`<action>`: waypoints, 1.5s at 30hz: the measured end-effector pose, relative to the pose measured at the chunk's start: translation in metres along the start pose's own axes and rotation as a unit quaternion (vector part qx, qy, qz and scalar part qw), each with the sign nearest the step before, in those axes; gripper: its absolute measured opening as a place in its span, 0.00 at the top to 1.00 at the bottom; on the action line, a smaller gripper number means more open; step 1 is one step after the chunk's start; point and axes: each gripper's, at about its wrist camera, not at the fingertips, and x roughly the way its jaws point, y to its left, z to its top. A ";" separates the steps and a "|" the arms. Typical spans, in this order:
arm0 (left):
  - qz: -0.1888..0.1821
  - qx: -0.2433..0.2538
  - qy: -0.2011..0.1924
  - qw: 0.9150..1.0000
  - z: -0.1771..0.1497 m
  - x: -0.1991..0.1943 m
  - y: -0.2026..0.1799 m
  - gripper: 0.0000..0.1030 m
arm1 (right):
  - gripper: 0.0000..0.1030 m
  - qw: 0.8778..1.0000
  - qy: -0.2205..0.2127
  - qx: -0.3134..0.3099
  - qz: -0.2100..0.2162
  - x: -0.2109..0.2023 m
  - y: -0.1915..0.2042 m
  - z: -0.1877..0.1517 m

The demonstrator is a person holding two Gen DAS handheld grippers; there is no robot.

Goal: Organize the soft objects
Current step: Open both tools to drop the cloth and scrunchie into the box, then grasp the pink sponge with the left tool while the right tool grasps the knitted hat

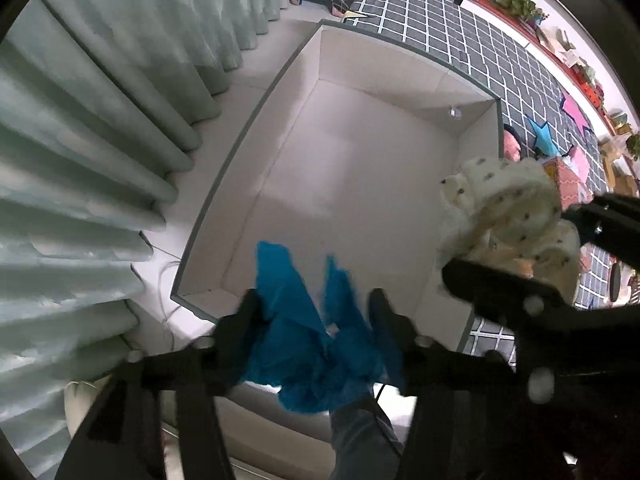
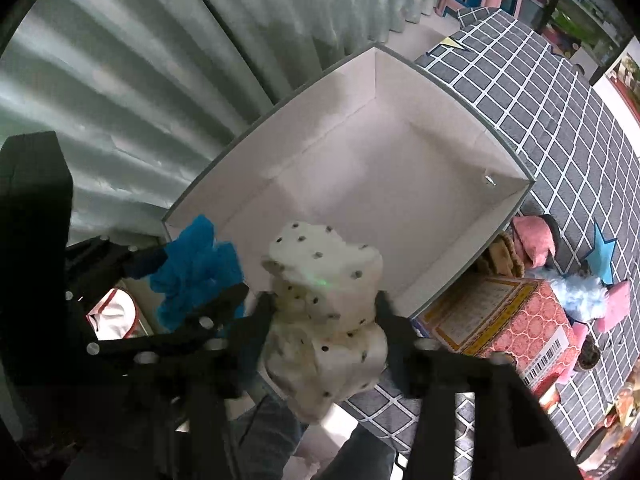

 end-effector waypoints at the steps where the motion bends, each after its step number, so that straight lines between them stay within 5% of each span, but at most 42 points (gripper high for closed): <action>1: 0.002 0.001 -0.003 1.000 0.000 -0.001 -0.001 0.29 | 0.45 1.000 -0.002 0.000 0.000 -0.001 0.000 0.000; 4: 0.003 -0.002 -0.010 1.000 -0.001 -0.002 -0.001 0.20 | 0.41 1.000 -0.005 0.000 -0.006 -0.003 0.001 -0.001; 6: 0.004 -0.004 -0.013 1.000 0.000 -0.003 -0.001 0.14 | 0.13 1.000 -0.013 0.003 -0.008 -0.006 0.002 -0.002; 8: 0.007 -0.005 -0.013 1.000 0.000 -0.003 -0.001 0.00 | 0.11 1.000 -0.025 0.008 -0.006 -0.012 0.000 -0.003; 11: 0.005 -0.010 -0.013 1.000 0.001 -0.001 -0.001 0.00 | 0.11 0.999 -0.036 0.007 -0.012 -0.017 0.000 -0.004; 13: -0.008 -0.014 -0.012 1.000 0.002 0.000 -0.001 0.00 | 0.01 0.999 -0.038 0.010 -0.018 -0.018 0.001 -0.004; 30: 0.001 0.020 -0.029 0.999 -0.001 -0.012 -0.013 0.00 | 0.00 0.996 -0.071 0.050 -0.023 -0.042 -0.013 -0.022; 45: -0.005 0.082 -0.027 0.996 0.012 -0.021 -0.053 0.00 | 0.00 0.985 -0.097 0.143 -0.027 -0.069 -0.073 -0.065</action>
